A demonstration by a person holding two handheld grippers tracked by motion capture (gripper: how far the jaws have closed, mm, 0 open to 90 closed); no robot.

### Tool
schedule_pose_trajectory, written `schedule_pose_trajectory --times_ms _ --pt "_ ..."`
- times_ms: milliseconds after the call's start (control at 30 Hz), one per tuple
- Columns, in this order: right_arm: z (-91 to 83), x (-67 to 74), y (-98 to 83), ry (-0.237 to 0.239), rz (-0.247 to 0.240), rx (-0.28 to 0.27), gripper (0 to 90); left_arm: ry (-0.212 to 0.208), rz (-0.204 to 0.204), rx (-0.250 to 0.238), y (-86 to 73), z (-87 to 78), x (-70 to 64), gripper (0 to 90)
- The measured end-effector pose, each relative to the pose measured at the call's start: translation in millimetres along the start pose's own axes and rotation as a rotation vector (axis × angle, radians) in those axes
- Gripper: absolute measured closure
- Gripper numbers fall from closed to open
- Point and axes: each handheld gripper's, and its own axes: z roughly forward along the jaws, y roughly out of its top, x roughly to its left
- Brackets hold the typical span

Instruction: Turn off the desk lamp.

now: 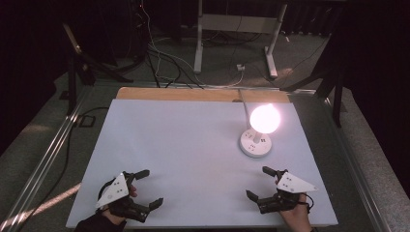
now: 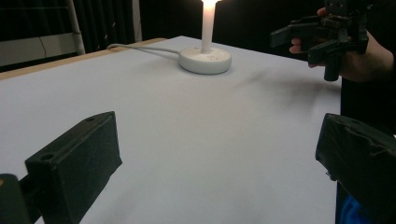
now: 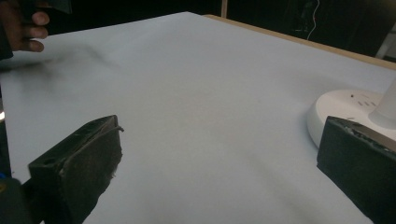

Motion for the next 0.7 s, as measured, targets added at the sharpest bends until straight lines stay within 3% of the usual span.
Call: schedule_pose_trajectory --times_ms 300,467,700 --pt "0.2 1.3 0.8 0.012 -0.002 0.013 0.0 -0.001 -0.001 0.001 0.4 -0.5 0.1 0.6" --pt "1.1 2.8 4.2 0.029 0.005 0.075 0.0 -0.003 -0.002 -0.001 0.7 -0.7 0.3 0.6" --pt "3.5 3.9 3.8 0.041 0.005 0.100 0.0 -0.003 -0.005 0.000 0.9 -0.4 0.6 0.6"
